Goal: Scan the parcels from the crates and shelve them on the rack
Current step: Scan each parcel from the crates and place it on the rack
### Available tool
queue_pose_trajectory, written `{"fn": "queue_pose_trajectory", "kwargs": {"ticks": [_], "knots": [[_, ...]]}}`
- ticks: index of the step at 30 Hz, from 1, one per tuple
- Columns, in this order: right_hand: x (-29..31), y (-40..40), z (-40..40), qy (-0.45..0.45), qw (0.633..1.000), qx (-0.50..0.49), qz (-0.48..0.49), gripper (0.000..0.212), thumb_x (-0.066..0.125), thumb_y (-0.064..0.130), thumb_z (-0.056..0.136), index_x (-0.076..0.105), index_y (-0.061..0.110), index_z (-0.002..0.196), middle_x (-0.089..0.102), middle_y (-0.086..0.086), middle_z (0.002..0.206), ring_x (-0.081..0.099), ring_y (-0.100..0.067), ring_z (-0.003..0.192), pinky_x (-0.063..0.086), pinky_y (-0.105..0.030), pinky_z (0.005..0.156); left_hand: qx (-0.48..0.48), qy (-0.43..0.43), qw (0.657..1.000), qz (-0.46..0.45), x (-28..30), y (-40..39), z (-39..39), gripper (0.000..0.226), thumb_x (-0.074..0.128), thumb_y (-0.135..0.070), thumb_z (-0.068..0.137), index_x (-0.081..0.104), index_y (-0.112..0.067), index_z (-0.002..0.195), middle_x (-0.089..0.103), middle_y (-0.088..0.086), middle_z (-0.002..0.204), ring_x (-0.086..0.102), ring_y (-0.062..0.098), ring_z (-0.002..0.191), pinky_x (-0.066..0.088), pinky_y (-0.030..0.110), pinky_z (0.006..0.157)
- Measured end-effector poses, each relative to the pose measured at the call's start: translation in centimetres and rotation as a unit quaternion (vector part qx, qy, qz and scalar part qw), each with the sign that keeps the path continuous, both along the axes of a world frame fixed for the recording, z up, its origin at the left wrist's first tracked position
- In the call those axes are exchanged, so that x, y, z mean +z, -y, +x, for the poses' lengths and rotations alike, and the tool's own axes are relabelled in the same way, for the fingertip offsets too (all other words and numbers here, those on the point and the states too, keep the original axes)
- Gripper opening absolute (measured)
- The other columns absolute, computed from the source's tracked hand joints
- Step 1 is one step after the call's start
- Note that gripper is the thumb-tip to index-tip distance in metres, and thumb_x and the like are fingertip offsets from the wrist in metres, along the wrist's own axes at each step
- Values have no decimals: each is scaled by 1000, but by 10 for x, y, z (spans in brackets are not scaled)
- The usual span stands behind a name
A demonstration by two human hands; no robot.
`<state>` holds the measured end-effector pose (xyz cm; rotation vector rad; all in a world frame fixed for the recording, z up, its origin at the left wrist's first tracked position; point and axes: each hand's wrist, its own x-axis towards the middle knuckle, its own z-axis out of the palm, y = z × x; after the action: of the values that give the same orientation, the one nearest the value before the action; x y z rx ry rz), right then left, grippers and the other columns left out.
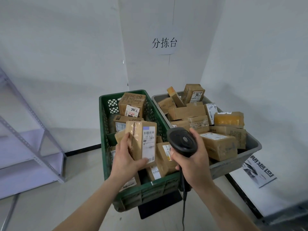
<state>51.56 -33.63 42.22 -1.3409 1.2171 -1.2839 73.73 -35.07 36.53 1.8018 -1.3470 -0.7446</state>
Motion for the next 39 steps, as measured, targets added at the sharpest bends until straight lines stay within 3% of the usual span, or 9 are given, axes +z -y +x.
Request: {"fn": "queue_pose_trajectory", "kwargs": {"ticks": [6,12,16,22,25,28,31,34,39], "knots": [[7,-10,8,-15,1000,-3,13,89,84,3,80,37,37,147,65,19,121,69,-26,111,56,-60,95,-60,-186,981,-9,35,20,-3,108,91,-25,71,22,-49,151,50,-3,145,59,22,123,57,53,95],[17,-19,-3,-28,999,2,23,87,82,1,80,38,38,146,65,9,116,73,-28,87,62,-36,65,-89,-211,973,-9,51,33,-12,111,87,-17,76,16,-58,150,52,-2,144,63,24,117,62,50,84],[18,-23,-5,-41,999,-6,30,91,85,12,75,38,39,148,68,3,121,73,-28,96,62,-48,80,-100,-271,957,-18,61,38,-12,118,88,-5,71,19,-60,149,51,0,145,62,26,120,59,55,89],[23,-32,-6,-32,999,-12,28,90,85,15,75,38,38,149,66,3,124,74,-28,89,60,-35,69,-119,-274,953,-38,72,39,-17,122,91,-4,65,22,-58,150,47,-4,147,55,29,128,54,60,96],[27,-37,-3,-38,999,-30,24,99,83,38,61,38,40,149,65,6,126,71,-29,104,61,-49,88,-131,-272,952,-42,75,37,-22,121,90,-2,67,20,-52,153,46,1,148,52,27,130,53,60,98],[28,-41,-6,-24,999,-33,14,96,86,29,64,40,39,148,66,4,124,71,-31,102,62,-50,84,-138,-270,952,-42,78,35,-26,122,89,-1,68,19,-50,155,47,3,147,51,27,131,53,58,99],[25,-44,-10,-16,999,-44,6,93,85,28,64,42,43,145,66,4,123,71,-32,105,62,-47,82,-152,-289,944,-40,78,32,-31,122,88,4,68,19,-49,154,49,4,146,55,26,127,61,45,85],[30,-50,-12,-13,998,-55,4,94,84,39,59,41,52,141,67,11,121,70,-29,108,57,-59,93,-161,-307,937,-40,80,26,-36,121,84,9,70,18,-45,156,52,6,144,60,24,120,61,26,67],[38,-67,-27,-11,998,-55,-9,85,87,33,62,45,63,129,67,14,120,72,-22,106,60,-52,90,-165,-301,938,-47,84,15,-47,124,86,6,69,17,-47,156,53,6,144,61,27,120,64,37,75]]}}
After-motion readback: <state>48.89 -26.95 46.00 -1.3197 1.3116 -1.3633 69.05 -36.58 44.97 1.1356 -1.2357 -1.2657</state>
